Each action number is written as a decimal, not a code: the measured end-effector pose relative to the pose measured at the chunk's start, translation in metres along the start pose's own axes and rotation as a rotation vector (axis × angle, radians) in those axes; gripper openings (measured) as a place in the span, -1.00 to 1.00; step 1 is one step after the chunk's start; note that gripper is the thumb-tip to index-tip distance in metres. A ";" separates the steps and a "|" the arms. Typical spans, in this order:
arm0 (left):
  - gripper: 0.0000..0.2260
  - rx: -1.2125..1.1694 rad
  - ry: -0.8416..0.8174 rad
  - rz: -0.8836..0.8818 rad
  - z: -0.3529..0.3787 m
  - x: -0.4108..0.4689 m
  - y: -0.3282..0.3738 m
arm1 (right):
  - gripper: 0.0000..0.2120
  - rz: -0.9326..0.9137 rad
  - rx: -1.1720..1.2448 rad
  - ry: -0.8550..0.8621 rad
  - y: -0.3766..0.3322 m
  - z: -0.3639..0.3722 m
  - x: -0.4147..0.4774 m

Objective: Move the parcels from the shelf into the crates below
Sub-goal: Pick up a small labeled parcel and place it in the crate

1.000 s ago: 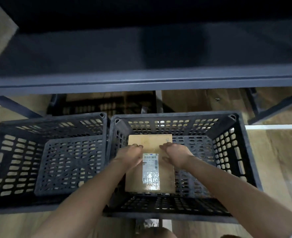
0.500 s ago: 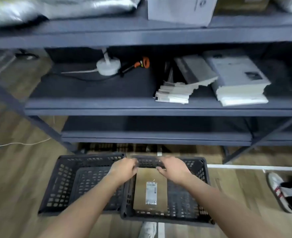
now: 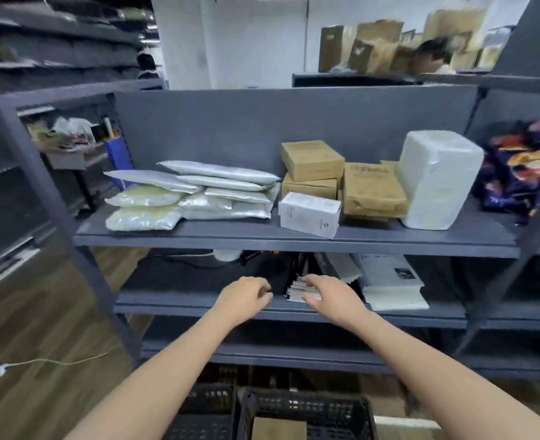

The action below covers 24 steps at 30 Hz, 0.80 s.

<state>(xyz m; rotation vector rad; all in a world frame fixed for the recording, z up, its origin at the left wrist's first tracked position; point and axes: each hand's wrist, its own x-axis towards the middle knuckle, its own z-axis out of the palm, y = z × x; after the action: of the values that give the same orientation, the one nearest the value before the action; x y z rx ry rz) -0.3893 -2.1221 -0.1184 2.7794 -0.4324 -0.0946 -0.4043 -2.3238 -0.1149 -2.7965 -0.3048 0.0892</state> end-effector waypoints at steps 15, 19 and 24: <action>-0.56 -0.079 0.204 0.084 -0.077 0.061 0.012 | -0.53 0.072 0.006 0.222 0.001 -0.074 0.037; -0.45 -0.118 0.193 0.095 -0.086 0.095 0.015 | -0.44 0.097 -0.076 0.213 0.014 -0.085 0.068; -0.31 -0.133 0.144 0.108 -0.086 0.135 0.010 | -0.34 0.105 -0.250 0.161 0.028 -0.095 0.109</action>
<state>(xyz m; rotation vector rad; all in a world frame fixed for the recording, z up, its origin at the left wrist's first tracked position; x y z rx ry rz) -0.2535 -2.1458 -0.0361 2.6058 -0.5186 0.0981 -0.2833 -2.3551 -0.0367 -3.0432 -0.1377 -0.1603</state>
